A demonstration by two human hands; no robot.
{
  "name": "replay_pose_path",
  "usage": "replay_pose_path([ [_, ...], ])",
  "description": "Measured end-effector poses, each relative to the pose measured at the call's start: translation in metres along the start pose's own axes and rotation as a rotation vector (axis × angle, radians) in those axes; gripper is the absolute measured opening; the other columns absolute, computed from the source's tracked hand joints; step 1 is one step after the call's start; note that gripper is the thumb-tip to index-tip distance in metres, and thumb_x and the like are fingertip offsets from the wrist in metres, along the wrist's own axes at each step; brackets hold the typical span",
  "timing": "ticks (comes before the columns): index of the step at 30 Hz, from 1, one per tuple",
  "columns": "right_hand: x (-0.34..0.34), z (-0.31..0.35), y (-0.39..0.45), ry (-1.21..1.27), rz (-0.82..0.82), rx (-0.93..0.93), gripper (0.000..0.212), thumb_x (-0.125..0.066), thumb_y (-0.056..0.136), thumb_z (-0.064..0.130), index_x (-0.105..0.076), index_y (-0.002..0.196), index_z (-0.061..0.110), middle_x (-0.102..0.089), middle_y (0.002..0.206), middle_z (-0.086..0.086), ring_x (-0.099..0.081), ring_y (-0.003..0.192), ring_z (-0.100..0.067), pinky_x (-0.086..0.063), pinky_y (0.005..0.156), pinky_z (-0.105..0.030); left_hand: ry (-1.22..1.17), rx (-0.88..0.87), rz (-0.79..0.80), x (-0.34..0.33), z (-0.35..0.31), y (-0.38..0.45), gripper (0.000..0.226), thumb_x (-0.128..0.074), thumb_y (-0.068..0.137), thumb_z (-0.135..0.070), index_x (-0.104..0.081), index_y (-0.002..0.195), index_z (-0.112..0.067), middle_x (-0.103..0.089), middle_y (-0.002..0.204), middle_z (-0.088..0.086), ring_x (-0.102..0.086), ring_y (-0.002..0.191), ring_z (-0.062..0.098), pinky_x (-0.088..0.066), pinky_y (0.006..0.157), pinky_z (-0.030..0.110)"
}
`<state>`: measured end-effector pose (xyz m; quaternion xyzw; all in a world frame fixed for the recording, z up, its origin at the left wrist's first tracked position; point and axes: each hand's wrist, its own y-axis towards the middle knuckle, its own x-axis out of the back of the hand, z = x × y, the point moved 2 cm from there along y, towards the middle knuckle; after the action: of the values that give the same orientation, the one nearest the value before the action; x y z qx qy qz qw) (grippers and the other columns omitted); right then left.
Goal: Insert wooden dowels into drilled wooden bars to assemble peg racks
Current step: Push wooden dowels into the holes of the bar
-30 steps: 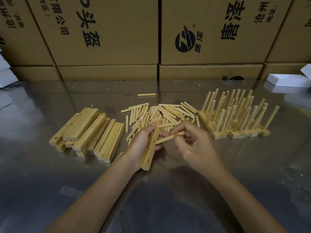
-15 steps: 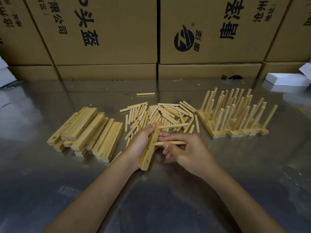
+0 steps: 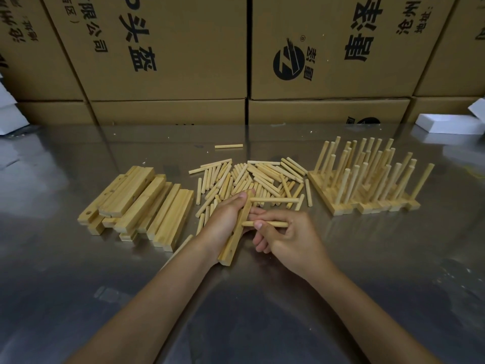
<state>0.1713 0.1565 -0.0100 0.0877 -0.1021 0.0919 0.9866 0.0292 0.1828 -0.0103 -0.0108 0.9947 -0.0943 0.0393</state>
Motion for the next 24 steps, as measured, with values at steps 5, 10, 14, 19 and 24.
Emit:
replay_pose_path([
  [5,-0.005,0.002,-0.003,0.071,0.004,-0.018,0.012,-0.062,0.094,0.005,-0.072,0.090,0.010,-0.073,0.070,-0.005,-0.067,0.055,-0.020,-0.052,0.053,-0.024,0.038,0.003,-0.014,0.001,0.000,-0.001,0.034,-0.038,0.108,-0.033,-0.064,0.128,-0.027,-0.078,0.085,-0.010,-0.071,0.075,-0.003,-0.045,0.073,0.020],
  [10,0.000,0.008,0.000,0.107,0.038,-0.001,0.017,-0.062,0.094,0.008,-0.051,0.100,0.020,-0.071,0.072,-0.009,-0.067,0.058,-0.020,-0.051,0.054,-0.023,-0.202,0.067,0.013,0.000,0.005,0.000,0.035,-0.040,0.107,-0.033,-0.063,0.130,-0.023,-0.076,0.105,0.011,-0.073,0.094,0.022,-0.054,0.090,0.036],
  [14,0.017,0.012,0.006,0.134,0.163,-0.066,0.036,-0.062,0.091,0.001,-0.044,0.110,0.025,-0.075,0.087,-0.008,-0.070,0.062,-0.028,-0.054,0.054,-0.029,-0.447,0.091,0.009,0.003,0.005,0.002,0.036,-0.038,0.108,-0.029,-0.057,0.133,-0.011,-0.075,0.094,0.015,-0.074,0.085,0.025,-0.060,0.076,0.035],
  [19,0.057,-0.003,0.016,-0.650,-0.174,0.075,0.023,-0.057,0.091,0.018,-0.060,0.105,0.036,-0.064,0.080,0.005,-0.057,0.064,-0.010,-0.042,0.058,-0.027,-0.562,0.117,0.005,0.001,0.003,0.000,0.035,-0.040,0.108,-0.023,-0.057,0.131,-0.003,-0.074,0.084,0.019,-0.075,0.081,0.027,-0.062,0.067,0.035],
  [24,0.056,-0.012,0.016,-0.852,-0.154,-0.022,0.013,-0.058,0.091,0.036,-0.056,0.079,0.030,-0.055,0.075,0.013,-0.056,0.072,-0.011,-0.035,0.057,-0.028,-0.530,0.121,0.019,-0.001,0.001,-0.002,0.035,-0.039,0.108,-0.024,-0.057,0.131,-0.005,-0.074,0.080,0.017,-0.075,0.073,0.022,-0.063,0.070,0.036],
])
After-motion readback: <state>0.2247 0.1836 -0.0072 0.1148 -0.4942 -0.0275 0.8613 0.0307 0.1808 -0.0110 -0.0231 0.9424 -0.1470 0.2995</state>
